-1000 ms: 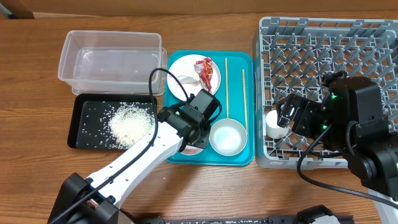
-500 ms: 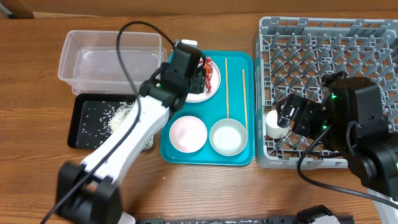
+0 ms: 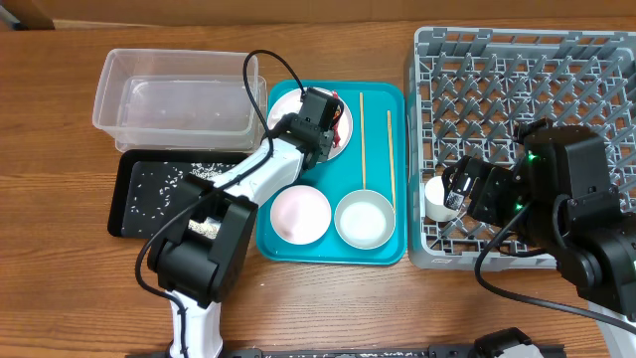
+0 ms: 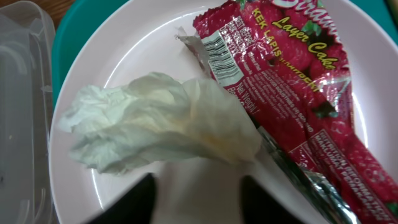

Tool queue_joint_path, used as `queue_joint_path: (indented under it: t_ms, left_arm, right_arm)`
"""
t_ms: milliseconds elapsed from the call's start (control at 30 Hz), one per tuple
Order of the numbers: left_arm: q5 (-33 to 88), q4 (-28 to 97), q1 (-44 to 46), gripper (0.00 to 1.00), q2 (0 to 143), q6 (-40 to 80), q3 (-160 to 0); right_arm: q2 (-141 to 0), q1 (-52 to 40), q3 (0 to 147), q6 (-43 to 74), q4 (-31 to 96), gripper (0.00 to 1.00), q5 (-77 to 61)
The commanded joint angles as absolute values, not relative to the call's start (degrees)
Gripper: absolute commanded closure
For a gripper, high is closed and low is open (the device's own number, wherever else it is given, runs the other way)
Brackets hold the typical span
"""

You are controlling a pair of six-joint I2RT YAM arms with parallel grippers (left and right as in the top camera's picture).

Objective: Sort waste into correct bins and load items into the dishwasher
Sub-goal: 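Grasp the white tissue on the plate with the left gripper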

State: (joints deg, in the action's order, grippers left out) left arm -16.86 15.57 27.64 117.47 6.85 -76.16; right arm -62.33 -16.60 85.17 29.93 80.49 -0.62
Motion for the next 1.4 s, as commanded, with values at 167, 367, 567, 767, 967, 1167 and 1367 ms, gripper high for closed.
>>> queue_joint_path:
  t_ms: [167,367,567,767,967,1167,1367]
  left_arm:
    - [-21.52,20.95,27.29,0.96,113.49,6.44,-83.11]
    - [-20.95,21.30,27.07,0.34,110.76,6.39,-86.32]
    - [-17.19,19.44,25.45,0.17,118.08,6.44,-86.30]
    - [-16.82,20.03,25.26,0.32,123.37,6.44,-86.30]
    - [-16.88,23.94,25.52,0.96,118.43,6.79,-88.84]
    - [-17.63,32.32,24.56,0.96,108.36,8.34,-93.51]
    - [-21.61,33.36,17.58,0.96,105.43,10.07,-93.51]
  right_arm:
    - [-62.13,-16.88,85.84,29.63,80.31,0.00,-0.10]
    - [-62.13,-16.88,85.84,29.63,80.18,0.00,-0.12]
    - [-62.13,-16.88,85.84,29.63,80.16,0.00,-0.12]
    - [-62.13,-16.88,85.84,29.63,80.73,0.00,-0.12]
    - [-62.13,-16.88,85.84,29.63,80.95,0.00,-0.12]
    - [-62.13,-16.88,85.84,29.63,80.95,0.00,-0.10]
    - [-62.13,-16.88,85.84,29.63,80.97,0.00,-0.12]
